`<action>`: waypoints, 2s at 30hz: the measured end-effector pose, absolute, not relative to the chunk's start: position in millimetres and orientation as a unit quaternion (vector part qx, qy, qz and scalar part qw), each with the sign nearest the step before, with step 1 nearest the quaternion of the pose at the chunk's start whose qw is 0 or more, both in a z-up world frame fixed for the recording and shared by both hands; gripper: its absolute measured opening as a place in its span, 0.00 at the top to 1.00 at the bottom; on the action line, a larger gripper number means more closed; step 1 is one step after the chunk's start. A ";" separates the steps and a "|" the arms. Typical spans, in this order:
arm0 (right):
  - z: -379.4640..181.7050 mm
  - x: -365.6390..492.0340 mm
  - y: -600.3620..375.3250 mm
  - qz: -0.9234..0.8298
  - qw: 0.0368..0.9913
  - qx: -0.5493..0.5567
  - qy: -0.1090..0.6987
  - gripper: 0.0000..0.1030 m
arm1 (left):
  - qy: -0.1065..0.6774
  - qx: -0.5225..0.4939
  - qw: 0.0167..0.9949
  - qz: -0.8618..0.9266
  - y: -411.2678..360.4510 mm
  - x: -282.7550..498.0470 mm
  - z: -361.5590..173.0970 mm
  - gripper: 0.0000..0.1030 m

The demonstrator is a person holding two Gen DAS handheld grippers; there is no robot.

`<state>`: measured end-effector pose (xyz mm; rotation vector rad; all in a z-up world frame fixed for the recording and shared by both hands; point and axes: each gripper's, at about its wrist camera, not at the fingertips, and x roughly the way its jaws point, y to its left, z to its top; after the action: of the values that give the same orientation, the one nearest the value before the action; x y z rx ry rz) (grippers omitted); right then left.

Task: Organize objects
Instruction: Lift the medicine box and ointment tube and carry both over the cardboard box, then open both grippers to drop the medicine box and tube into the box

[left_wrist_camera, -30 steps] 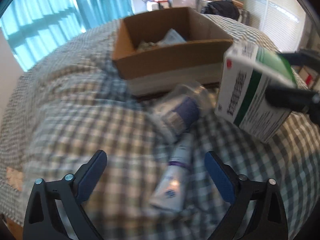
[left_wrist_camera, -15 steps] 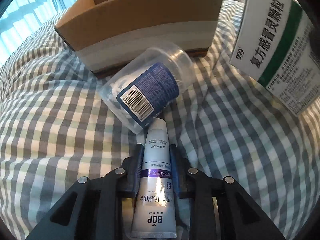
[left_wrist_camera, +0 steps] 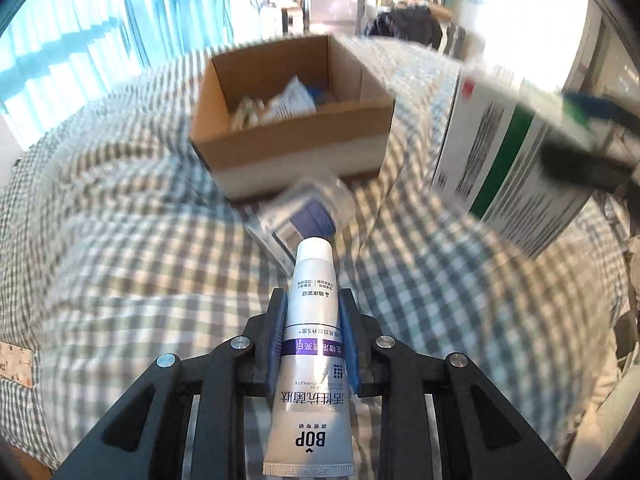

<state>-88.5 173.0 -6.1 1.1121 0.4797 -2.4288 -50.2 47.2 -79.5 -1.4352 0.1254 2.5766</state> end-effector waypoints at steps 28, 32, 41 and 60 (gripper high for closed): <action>100.6 -206.7 133.9 -0.941 0.168 0.276 0.100 0.10 | 0.041 -0.360 0.084 0.928 9.0 -216.0 65.9 0.75; 98.1 -254.5 125.3 -0.945 0.155 0.276 0.083 0.10 | 0.024 -0.366 0.093 0.926 6.8 -263.2 59.0 0.75; 24.5 -335.2 117.3 -0.932 0.141 0.330 0.048 0.10 | 0.019 -0.426 0.088 0.900 0.9 -330.9 -23.1 0.75; 10.7 -342.3 116.0 -0.938 0.150 0.312 0.015 0.08 | 0.024 -0.447 0.128 0.885 7.3 -328.9 -61.6 0.63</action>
<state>-342.3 116.0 10.7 0.8976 0.0427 -2.6939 -328.9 7.3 -61.6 -1.3005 0.0710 2.5736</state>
